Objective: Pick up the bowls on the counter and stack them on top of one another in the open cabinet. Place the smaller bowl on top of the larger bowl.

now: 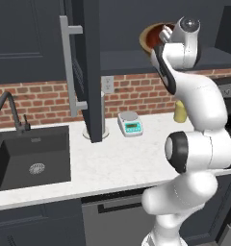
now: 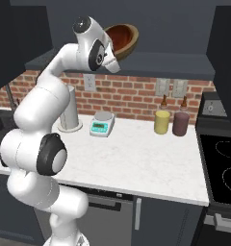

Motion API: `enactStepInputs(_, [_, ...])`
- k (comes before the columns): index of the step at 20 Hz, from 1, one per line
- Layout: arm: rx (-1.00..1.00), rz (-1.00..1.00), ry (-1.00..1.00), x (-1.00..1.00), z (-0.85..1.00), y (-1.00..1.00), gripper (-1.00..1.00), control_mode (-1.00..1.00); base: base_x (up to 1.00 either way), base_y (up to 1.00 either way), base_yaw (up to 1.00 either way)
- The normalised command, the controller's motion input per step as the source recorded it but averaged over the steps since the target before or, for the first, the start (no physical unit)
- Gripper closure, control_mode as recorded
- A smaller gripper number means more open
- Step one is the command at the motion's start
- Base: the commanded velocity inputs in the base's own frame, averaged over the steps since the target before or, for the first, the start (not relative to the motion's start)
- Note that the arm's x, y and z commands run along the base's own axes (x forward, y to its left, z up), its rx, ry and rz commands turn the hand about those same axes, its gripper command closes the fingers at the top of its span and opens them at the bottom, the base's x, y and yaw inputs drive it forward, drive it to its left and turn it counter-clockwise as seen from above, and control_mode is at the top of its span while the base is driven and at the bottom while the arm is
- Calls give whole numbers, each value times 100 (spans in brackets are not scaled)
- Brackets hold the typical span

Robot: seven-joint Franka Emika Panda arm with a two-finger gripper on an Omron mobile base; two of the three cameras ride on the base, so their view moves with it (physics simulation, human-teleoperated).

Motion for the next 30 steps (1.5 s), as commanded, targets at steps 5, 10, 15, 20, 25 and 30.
enactStepInputs(5, [0, -3, -11, 65, -16, 0, -100, -100, 0, 0, 0])
enactStepInputs(10, [3, 0, -3, -23, 3, -10, -100, -100, 0, 0, 0])
enactStepInputs(15, [10, 0, -8, -93, 1, -38, -100, -100, 0, 0, 0])
enactStepInputs(20, [12, -1, -13, -100, 20, -42, -100, -100, 0, 0, 0])
enactStepInputs(25, [11, 0, -13, -100, 10, -43, -100, -100, 0, 0, 0])
enactStepInputs(30, [2, 0, -3, -100, -78, -54, -100, -100, 0, 0, 0])
